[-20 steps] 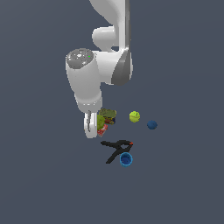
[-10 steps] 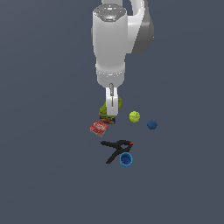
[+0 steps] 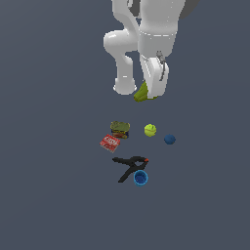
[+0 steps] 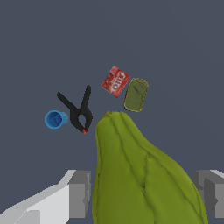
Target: Pick up a designated object from a clutter of objects.
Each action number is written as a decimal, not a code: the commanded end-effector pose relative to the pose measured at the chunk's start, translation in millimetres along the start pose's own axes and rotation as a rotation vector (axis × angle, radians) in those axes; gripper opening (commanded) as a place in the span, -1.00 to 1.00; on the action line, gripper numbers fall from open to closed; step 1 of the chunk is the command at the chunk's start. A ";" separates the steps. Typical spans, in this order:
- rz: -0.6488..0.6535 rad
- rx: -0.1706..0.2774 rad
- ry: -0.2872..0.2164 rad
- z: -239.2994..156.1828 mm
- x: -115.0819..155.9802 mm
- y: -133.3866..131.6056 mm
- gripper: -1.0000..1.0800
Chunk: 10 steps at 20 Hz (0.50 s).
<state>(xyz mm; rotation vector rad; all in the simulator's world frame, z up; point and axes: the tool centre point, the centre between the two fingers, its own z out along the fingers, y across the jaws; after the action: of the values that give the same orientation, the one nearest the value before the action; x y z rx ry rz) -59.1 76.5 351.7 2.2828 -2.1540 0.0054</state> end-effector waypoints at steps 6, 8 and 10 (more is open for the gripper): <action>0.000 0.001 -0.001 -59.2 -56.7 24.1 -1.00; 0.000 0.001 -0.001 -71.5 -68.9 28.6 -1.00; -0.001 0.000 -0.003 -81.9 -79.1 32.2 -1.00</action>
<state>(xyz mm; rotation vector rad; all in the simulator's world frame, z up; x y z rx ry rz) -92.1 146.0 424.1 2.2851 -2.1528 0.0033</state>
